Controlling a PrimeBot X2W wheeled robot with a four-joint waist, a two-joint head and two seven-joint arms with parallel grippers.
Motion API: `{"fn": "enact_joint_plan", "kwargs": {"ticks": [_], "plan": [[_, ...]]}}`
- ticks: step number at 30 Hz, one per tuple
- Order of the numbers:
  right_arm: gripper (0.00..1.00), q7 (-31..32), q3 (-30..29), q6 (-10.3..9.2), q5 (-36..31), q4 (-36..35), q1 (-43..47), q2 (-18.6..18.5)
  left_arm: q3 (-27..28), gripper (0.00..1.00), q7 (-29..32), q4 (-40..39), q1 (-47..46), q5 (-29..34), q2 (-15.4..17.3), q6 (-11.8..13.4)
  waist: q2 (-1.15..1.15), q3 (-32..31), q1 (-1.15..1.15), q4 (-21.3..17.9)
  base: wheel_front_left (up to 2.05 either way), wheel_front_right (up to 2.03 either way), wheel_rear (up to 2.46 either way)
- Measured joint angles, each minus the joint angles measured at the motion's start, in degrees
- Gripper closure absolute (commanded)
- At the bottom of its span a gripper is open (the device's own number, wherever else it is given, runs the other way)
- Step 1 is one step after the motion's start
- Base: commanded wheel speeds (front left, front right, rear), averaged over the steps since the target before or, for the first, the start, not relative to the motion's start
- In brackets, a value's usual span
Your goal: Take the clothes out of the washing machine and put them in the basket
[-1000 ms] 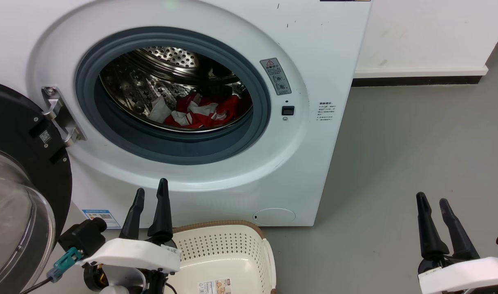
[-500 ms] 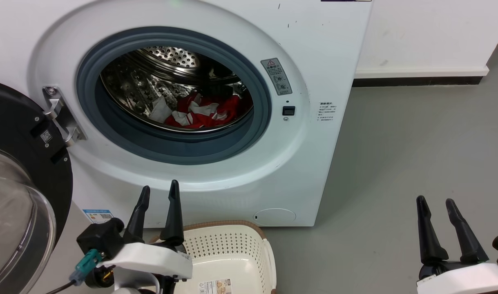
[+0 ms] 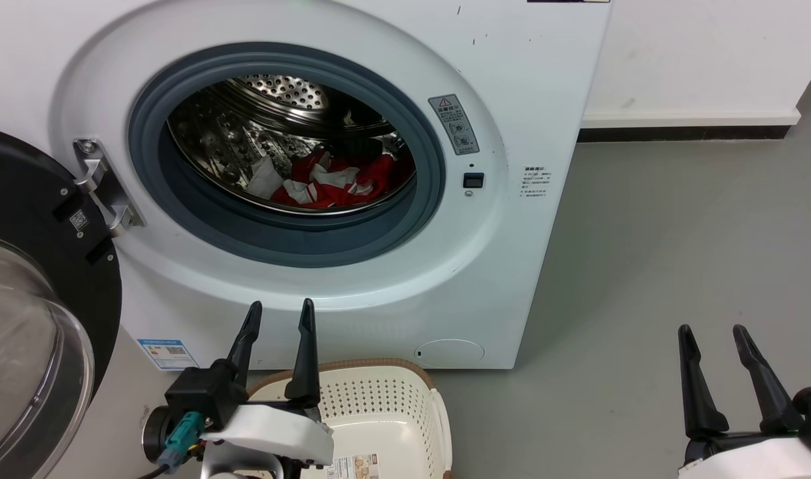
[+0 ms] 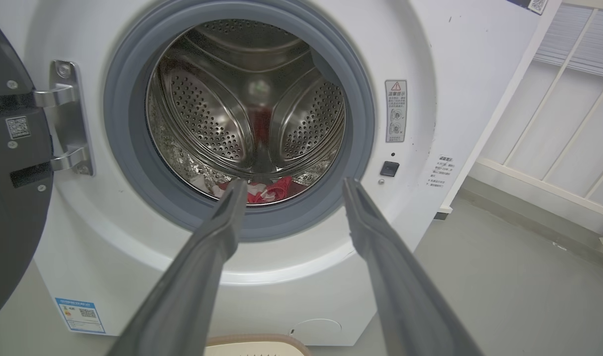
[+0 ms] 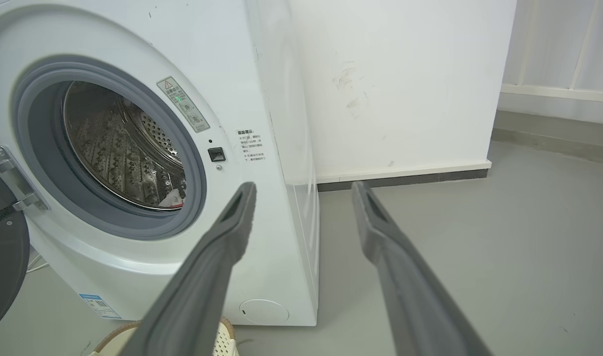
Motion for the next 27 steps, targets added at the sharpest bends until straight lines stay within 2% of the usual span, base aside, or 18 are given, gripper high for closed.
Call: {"fn": "enact_joint_plan", "kwargs": {"ticks": [13,27], "plan": [[0.00,-0.25,-0.14,0.01,-6.47,-1.82,1.24,0.00,-1.97,0.00,-1.57,-0.31,0.00,6.48,0.63,2.30,0.00,0.02,0.00,0.26,0.00,0.00,0.00],[0.00,-0.24,-0.21,0.01,-11.52,-3.30,2.41,-0.01,-3.07,0.00,-3.08,-0.01,0.14,11.38,0.78,3.55,0.00,0.25,0.00,0.58,0.00,0.00,0.00]]}}
